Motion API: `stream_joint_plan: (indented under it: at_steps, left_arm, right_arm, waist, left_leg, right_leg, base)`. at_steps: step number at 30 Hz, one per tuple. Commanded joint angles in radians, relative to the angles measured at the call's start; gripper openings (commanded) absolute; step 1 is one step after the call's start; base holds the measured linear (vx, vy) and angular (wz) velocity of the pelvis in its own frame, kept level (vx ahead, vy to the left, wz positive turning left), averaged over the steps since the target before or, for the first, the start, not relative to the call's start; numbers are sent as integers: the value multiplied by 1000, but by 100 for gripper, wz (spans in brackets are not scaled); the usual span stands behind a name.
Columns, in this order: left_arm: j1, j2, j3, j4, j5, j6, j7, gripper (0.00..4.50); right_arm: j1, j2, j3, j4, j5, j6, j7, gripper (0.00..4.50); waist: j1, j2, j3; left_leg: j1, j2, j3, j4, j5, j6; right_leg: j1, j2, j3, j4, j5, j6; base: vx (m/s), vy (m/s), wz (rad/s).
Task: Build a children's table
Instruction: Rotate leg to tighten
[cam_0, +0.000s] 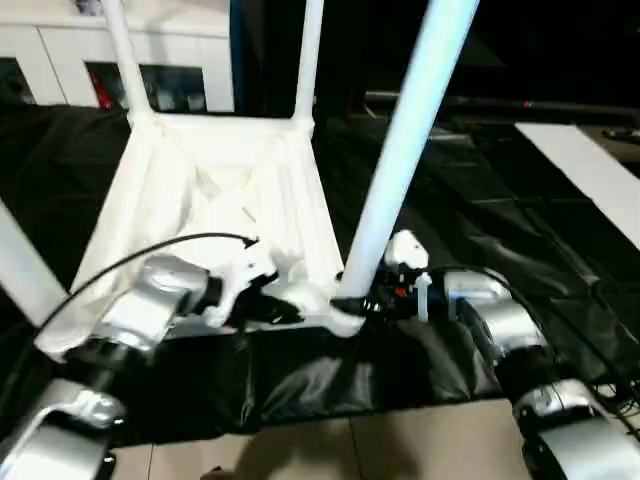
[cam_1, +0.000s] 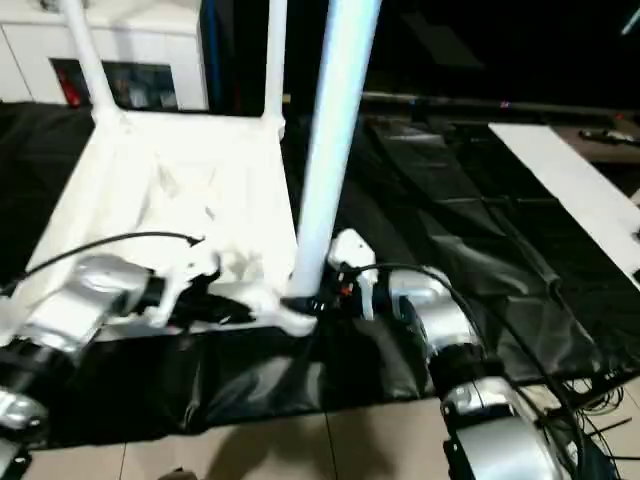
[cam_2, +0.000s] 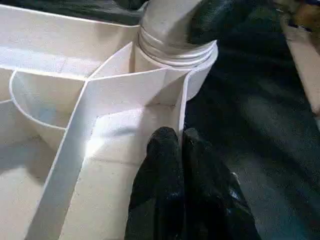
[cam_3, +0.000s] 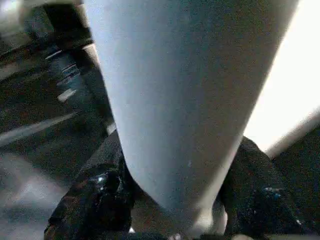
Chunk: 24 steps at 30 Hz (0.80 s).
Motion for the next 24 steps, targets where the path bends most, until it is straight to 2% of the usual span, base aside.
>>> stream_joint_plan:
  at_steps: [1,3,5,6,8,9,10,11,12,13,14,15,16,17,18,19,20,21,23,24]
  left_arm:
    - [-18,-73,-17,15,0,47,88,0]
    - [-31,-128,-5,32,7,59,158,0]
    - [-45,-176,3,52,19,65,229,0]
    - [-48,-191,7,56,22,68,253,0]
    - [-55,-211,12,60,28,76,285,0]
    - [-56,-213,13,56,32,79,293,0]
    - [-58,-211,11,52,41,79,295,0]
    - [-58,-211,11,51,43,79,295,0]
    - [-59,-200,7,49,48,74,285,0]
    - [-60,-194,5,48,50,72,279,0]
    - [-59,-183,1,46,54,68,269,0]
    - [-55,-153,-4,41,59,56,238,0]
    - [-53,-143,-4,39,62,51,226,0]
    - [-51,-136,-5,37,63,47,216,0]
    - [-41,-97,-11,25,60,25,155,0]
    - [-41,-97,-11,25,60,25,155,0]
    - [-38,-86,-13,20,56,18,134,0]
    - [-29,-52,-21,5,46,-12,69,0]
    - [-26,-40,-24,-1,42,-26,45,0]
    - [-22,-27,-24,-11,33,-40,12,0]
  right_arm:
    - [28,65,35,42,-24,25,-90,206]
    - [38,117,31,48,-36,34,-178,202]
    - [32,189,27,67,-52,41,-297,201]
    - [26,217,23,77,-59,45,-348,201]
    - [3,271,8,106,-68,40,-458,201]
    - [-5,289,2,111,-61,33,-466,201]
    - [-11,304,2,110,-61,17,-469,201]
    - [-12,307,2,110,-62,14,-468,201]
    - [-16,309,7,110,-65,-6,-457,201]
    - [-17,309,8,110,-63,-11,-448,235]
    - [-17,306,6,106,-60,-17,-437,255]
    - [-13,290,-8,87,-37,-18,-392,268]
    - [-10,283,-15,76,-28,-14,-374,270]
    - [-8,276,-18,69,-23,-11,-359,277]
    - [3,235,-25,32,1,5,-275,305]
    - [3,235,-25,32,1,5,-275,314]
    - [6,222,-25,21,6,12,-250,314]
    - [15,173,-6,-5,5,22,-170,319]
    - [16,155,4,-9,1,18,-144,337]
    - [13,132,9,-9,-3,15,-114,350]
  waist:
    - [-5,22,-37]
    - [-16,19,-36]
    - [-23,21,-36]
    - [-34,28,-37]
    - [-44,29,-36]
    - [-47,30,-34]
    - [-55,34,-36]
    - [-58,42,-35]
    - [-68,50,-31]
    - [-72,56,-28]
    - [-71,63,-27]
    - [-72,58,-28]
    - [-70,59,-26]
    - [-72,57,-24]
    - [-76,40,-20]
    - [-75,43,-20]
    - [-70,46,-25]
    - [-67,46,-26]
    - [-58,42,-27]
    - [-49,45,-31]
  left_leg:
    - [12,6,-5,-83,-430,-46]
    - [3,3,-11,-85,-449,-46]
    - [9,1,-14,-83,-472,-46]
    - [10,0,-19,-85,-493,-47]
    - [6,-3,-27,-89,-524,-49]
    - [7,-4,-29,-90,-545,-48]
    - [15,-5,-35,-88,-578,-42]
    - [18,-1,-39,-91,-601,-40]
    - [18,6,-46,-100,-652,-37]
    - [21,13,-49,-108,-706,-36]
    - [24,19,-51,-118,-740,-38]
    - [22,20,-50,-118,-736,-34]
    - [29,15,-47,-116,-732,-32]
    - [31,12,-46,-112,-722,-31]
    - [26,8,-47,-108,-691,-28]
    - [26,7,-49,-108,-682,-25]
    - [25,6,-45,-105,-638,-21]
    - [27,5,-43,-104,-615,-18]
    - [19,5,-37,-104,-542,-10]
    - [11,10,-31,-107,-471,-11]
  right_leg:
    - [18,-47,27,-102,-541,-116]
    - [23,-46,18,-111,-594,-86]
    - [18,-50,10,-124,-633,-67]
    - [16,-49,3,-128,-625,-68]
    - [22,-47,-10,-135,-649,-52]
    - [20,-46,-14,-140,-668,-45]
    - [20,-49,-24,-151,-675,-40]
    - [22,-50,-29,-153,-663,-45]
    - [30,-47,-47,-158,-629,-49]
    - [39,-44,-59,-159,-581,-56]
    - [47,-44,-62,-151,-525,-73]
    - [51,-46,-59,-147,-506,-78]
    - [43,-53,-56,-156,-526,-82]
    - [39,-56,-56,-162,-546,-81]
    - [42,-63,-64,-176,-621,-58]
    - [46,-66,-68,-178,-638,-50]
    - [48,-74,-56,-175,-629,-54]
    - [45,-75,-52,-176,-623,-61]
    - [44,-77,-37,-167,-592,-82]
    - [42,-73,-23,-148,-508,-122]
  base:
    - [0,0,0]
    - [-26,10,-6]
    - [-26,10,-6]
    - [0,0,0]
    - [0,0,0]
    - [-52,25,-12]
    - [-52,25,-12]
    - [0,0,0]
    - [0,0,0]
    - [0,0,0]
    - [0,0,0]
    - [0,0,0]
    - [0,0,0]
    - [0,0,0]
    - [0,0,0]
    - [0,0,0]
    - [0,0,0]
    - [0,0,0]
    - [0,0,0]
    - [0,0,0]
